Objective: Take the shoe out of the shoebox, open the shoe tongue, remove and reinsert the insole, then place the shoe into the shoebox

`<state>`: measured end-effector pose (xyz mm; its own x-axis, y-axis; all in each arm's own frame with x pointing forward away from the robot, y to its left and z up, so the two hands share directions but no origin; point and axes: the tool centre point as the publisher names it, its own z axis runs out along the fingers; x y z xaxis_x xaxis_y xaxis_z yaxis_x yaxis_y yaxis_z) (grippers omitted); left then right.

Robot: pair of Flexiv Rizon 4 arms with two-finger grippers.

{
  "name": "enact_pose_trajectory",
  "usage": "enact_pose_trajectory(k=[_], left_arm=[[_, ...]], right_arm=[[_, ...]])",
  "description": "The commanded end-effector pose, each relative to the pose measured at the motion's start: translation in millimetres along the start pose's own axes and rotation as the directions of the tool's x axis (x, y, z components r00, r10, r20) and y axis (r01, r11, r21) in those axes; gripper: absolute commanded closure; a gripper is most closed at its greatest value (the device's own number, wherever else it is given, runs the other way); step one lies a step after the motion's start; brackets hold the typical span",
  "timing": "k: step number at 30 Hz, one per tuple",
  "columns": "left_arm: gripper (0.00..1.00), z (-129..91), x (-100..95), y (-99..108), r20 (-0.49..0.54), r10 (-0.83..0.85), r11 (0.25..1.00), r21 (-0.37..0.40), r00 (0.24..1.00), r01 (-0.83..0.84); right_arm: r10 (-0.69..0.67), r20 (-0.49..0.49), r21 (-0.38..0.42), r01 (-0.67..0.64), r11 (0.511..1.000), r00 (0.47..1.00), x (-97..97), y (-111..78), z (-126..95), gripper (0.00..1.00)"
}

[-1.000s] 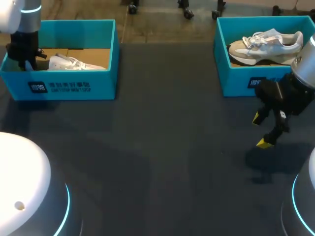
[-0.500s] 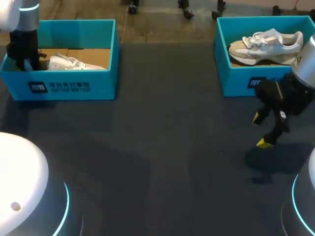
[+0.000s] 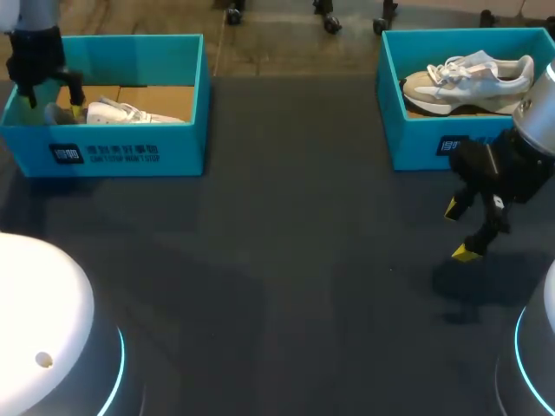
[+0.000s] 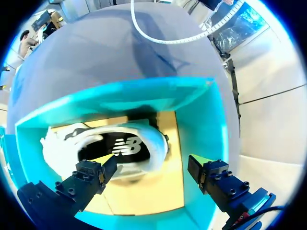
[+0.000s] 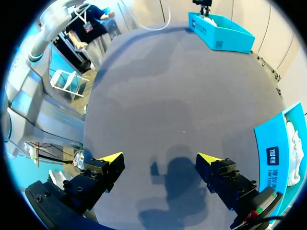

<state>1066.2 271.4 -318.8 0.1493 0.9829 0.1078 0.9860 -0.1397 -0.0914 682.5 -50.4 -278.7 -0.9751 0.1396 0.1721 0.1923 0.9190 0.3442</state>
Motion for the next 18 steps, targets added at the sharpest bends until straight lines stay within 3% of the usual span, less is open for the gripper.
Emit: enact_pose_trajectory(k=[1,10,18], left_arm=[[0.0,-31,2.1,-18,-0.007,-0.013,1.0,-0.024,1.0,0.012],[0.0,-81,4.3,-49,-0.004,-0.024,0.999,-0.037,1.0,0.024],[0.0,-102,10.6,-71,0.012,-0.036,0.999,-0.035,0.999,0.036]], right_arm=[[0.0,0.0,0.001,0.0,1.0,1.0,0.3,-0.2,0,0.0],[0.0,0.0,0.001,0.0,1.0,1.0,0.3,-0.2,0,0.0],[0.0,0.0,0.001,0.0,1.0,1.0,0.3,-0.2,0,0.0]])
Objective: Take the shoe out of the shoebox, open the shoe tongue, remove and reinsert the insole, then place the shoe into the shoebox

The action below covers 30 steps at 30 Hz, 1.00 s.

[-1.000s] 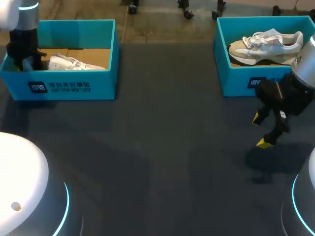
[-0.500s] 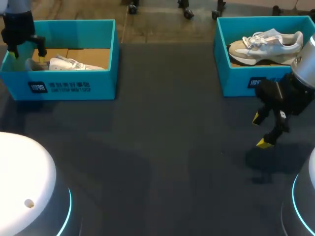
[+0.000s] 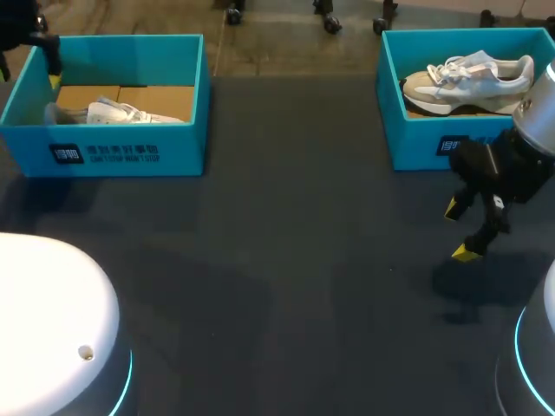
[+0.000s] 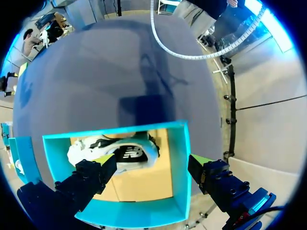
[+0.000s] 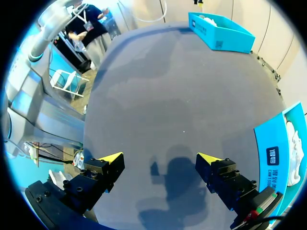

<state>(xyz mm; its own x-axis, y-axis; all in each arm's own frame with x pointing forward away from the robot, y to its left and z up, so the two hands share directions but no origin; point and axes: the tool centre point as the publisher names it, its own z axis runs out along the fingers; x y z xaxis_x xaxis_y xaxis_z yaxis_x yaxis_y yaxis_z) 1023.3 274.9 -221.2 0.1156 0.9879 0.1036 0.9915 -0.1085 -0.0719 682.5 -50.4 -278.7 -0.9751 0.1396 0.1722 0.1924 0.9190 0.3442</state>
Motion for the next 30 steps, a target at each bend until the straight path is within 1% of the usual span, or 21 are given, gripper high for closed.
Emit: enact_pose_trajectory(k=[1,2,12,13,14,15,18,20,21,22,23,24,26,27,30], left_arm=[[0.0,-10,4.4,-21,0.005,-0.003,1.0,-0.019,1.0,0.003],[0.0,-12,5.3,-24,0.01,0.007,1.0,-0.002,1.0,-0.007],[0.0,-12,5.3,-24,0.01,0.007,1.0,-0.002,1.0,-0.007],[0.0,-12,5.3,-24,0.01,0.007,1.0,-0.002,1.0,-0.007],[0.0,-12,5.3,-24,0.01,0.007,1.0,-0.002,1.0,-0.007],[0.0,-12,5.3,-24,0.01,0.007,1.0,-0.002,1.0,-0.007],[0.0,-12,5.3,-24,0.01,0.007,1.0,-0.002,1.0,-0.007],[0.0,-12,5.3,-24,0.01,0.007,1.0,-0.002,1.0,-0.007],[0.0,-12,5.3,-24,0.01,0.007,1.0,-0.002,1.0,-0.007],[0.0,-12,5.3,-24,0.01,0.007,1.0,-0.002,1.0,-0.007],[0.0,-12,5.3,-24,0.01,0.007,1.0,-0.002,1.0,-0.007],[0.0,-12,5.3,-24,0.01,0.007,1.0,-0.002,1.0,-0.007],[0.0,-12,5.3,-24,0.01,0.007,1.0,-0.002,1.0,-0.007],[0.0,-12,5.3,-24,0.01,0.007,1.0,-0.002,1.0,-0.007],[0.0,-12,5.3,-24,0.01,0.007,1.0,-0.002,1.0,-0.007]], right_arm=[[0.0,0.0,0.001,0.0,1.0,1.0,0.3,-0.2,0,0.0],[0.0,0.0,0.001,0.0,1.0,1.0,0.3,-0.2,0,0.0],[0.0,0.0,0.001,0.0,1.0,1.0,0.3,-0.2,0,0.0],[0.027,0.013,0.001,-0.027,1.0,1.0,-7.2,-0.7,-8,0.0],[0.07,0.03,0.025,-0.071,0.997,0.997,-14.9,-2.1,-15,0.0],[0.111,0.039,0.029,-0.112,0.993,0.993,-22.8,-3.5,-22,0.0],[0.189,0.098,0.038,-0.193,0.98,0.977,-44.4,-0.5,-46,0.0],[0.22,0.135,0.086,-0.233,0.969,0.966,-58.6,2.7,-58,0.0],[0.257,0.158,0.114,-0.276,0.954,0.953,-66.1,3.3,-62,0.0],[0.272,0.168,0.127,-0.294,0.947,0.948,-68.9,3.5,-64,0.0],[0.358,0.191,0.153,-0.388,0.909,0.914,-82.0,1.9,-70,0.0],[0.423,0.198,0.096,-0.447,0.89,0.884,-89.9,-0.4,-76,0.0],[0.473,0.242,0.109,-0.508,0.854,0.847,-106.4,-3.2,-87,0.0],[0.466,0.283,0.125,-0.514,0.849,0.838,-113.2,-2.3,-93,0.0],[0.466,0.283,0.125,-0.514,0.849,0.838,-113.2,-2.3,-93,0.0]])
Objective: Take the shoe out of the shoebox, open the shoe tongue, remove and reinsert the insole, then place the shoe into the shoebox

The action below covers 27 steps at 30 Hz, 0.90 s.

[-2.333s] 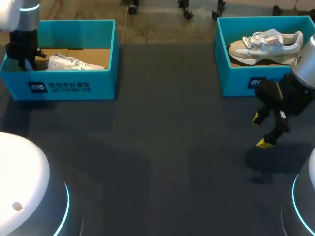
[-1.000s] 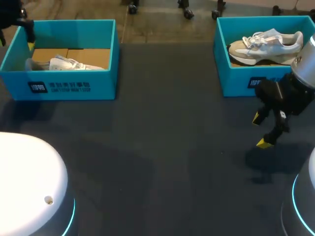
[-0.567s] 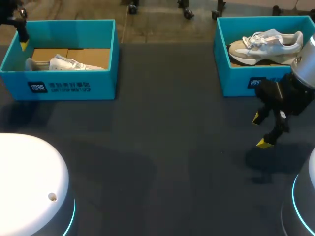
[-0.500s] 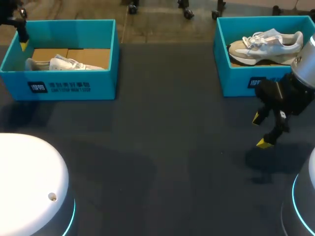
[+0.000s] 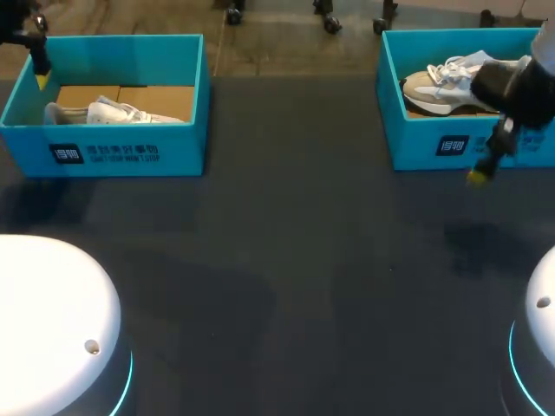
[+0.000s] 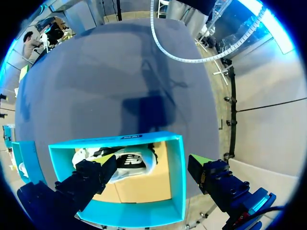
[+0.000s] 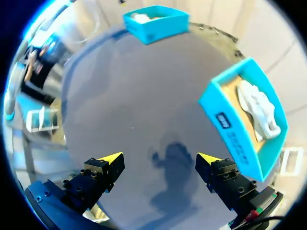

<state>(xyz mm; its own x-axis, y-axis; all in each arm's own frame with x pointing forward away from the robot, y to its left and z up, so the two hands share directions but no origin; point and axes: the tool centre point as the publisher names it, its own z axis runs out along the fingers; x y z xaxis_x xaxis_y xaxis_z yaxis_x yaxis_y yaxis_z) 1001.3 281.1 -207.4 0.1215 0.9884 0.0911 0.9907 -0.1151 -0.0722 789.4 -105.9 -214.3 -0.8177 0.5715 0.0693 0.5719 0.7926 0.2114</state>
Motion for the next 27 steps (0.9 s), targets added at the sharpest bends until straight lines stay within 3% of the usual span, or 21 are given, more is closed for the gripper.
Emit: enact_pose_trajectory(k=[1,12,15,19,20,22,24,25,27], left_arm=[[0.0,0,0.3,-1,-0.002,0.001,1.0,-0.002,1.0,-0.001],[0.0,0,0.3,-1,-0.002,0.001,1.0,-0.002,1.0,-0.001],[0.0,0,0.3,-1,-0.002,0.001,1.0,-0.002,1.0,-0.001],[0.0,0,0.3,-1,-0.002,0.001,1.0,-0.002,1.0,-0.001],[0.0,0,0.3,-1,-0.002,0.001,1.0,-0.002,1.0,-0.001],[0.0,0,0.3,-1,-0.002,0.001,1.0,-0.002,1.0,-0.001],[0.0,0,0.3,-1,-0.002,0.001,1.0,-0.002,1.0,-0.001],[0.0,0,0.3,-1,-0.002,0.001,1.0,-0.002,1.0,-0.001],[0.0,0,0.3,-1,-0.002,0.001,1.0,-0.002,1.0,-0.001]], right_arm=[[0.09,0.046,0.117,-0.095,0.989,0.995,-9.0,10.4,0,0.0],[0.09,0.046,0.117,-0.095,0.989,0.995,-9.0,10.4,0,0.0],[0.272,0.097,0.112,-0.282,0.953,0.957,-49.0,22.5,1,0.0],[0.474,0.168,0.09,-0.492,0.866,0.864,-112.7,41.8,-12,0.0],[0.485,0.173,0.094,-0.505,0.858,0.857,-117.8,43.4,-14,0.0],[0.511,0.223,0.103,-0.541,0.835,0.83,-148.2,55.7,-25,0.0],[0.515,0.221,0.103,-0.545,0.832,0.828,-152.1,57.0,-26,0.0],[0.519,0.271,0.119,-0.564,0.817,0.81,-170.3,65.6,-35,0.0],[0.532,0.272,0.105,-0.574,0.812,0.802,-182.7,70.9,-41,0.0]])
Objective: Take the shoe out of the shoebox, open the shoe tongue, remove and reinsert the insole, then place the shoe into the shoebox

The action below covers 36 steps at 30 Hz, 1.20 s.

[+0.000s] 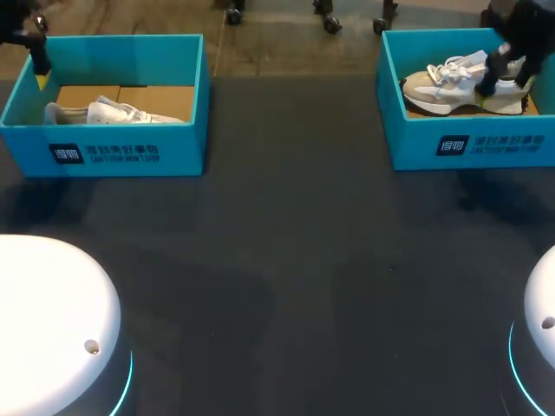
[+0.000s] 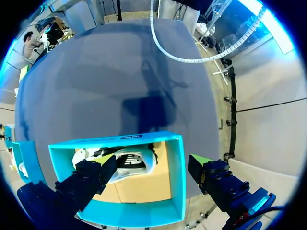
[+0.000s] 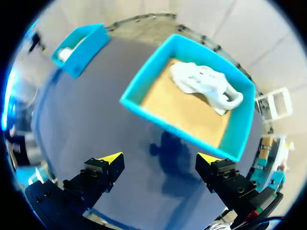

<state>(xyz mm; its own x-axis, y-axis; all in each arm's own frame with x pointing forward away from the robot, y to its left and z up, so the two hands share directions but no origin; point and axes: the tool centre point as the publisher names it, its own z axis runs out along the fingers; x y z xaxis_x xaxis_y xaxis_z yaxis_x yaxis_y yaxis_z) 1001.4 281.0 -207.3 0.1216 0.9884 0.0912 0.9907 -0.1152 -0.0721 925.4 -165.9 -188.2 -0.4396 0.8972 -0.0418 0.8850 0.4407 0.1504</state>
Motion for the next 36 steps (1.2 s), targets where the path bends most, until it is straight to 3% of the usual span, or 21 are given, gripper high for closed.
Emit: enact_pose_trajectory(k=[1,10,22,31,36], left_arm=[[0.0,0,0.3,-1,-0.002,0.001,1.0,-0.002,1.0,-0.001],[0.0,0,0.3,-1,-0.002,0.001,1.0,-0.002,1.0,-0.001],[0.0,0,0.3,-1,-0.002,0.001,1.0,-0.002,1.0,-0.001],[0.0,0,0.3,-1,-0.002,0.001,1.0,-0.002,1.0,-0.001],[0.0,0,0.3,-1,-0.002,0.001,1.0,-0.002,1.0,-0.001]], right_arm=[[0.124,0.079,0.137,-0.134,0.981,0.989,-26.0,54.1,-9,0.0],[0.218,0.118,0.149,-0.235,0.961,0.969,-48.2,76.9,10,0.0],[0.292,0.162,0.124,-0.313,0.942,0.943,-138.6,89.8,47,0.0],[0.316,0.159,0.132,-0.337,0.932,0.935,-186.1,105.3,73,0.0],[0.323,0.168,0.136,-0.347,0.928,0.931,-195.2,115.1,85,0.0]])
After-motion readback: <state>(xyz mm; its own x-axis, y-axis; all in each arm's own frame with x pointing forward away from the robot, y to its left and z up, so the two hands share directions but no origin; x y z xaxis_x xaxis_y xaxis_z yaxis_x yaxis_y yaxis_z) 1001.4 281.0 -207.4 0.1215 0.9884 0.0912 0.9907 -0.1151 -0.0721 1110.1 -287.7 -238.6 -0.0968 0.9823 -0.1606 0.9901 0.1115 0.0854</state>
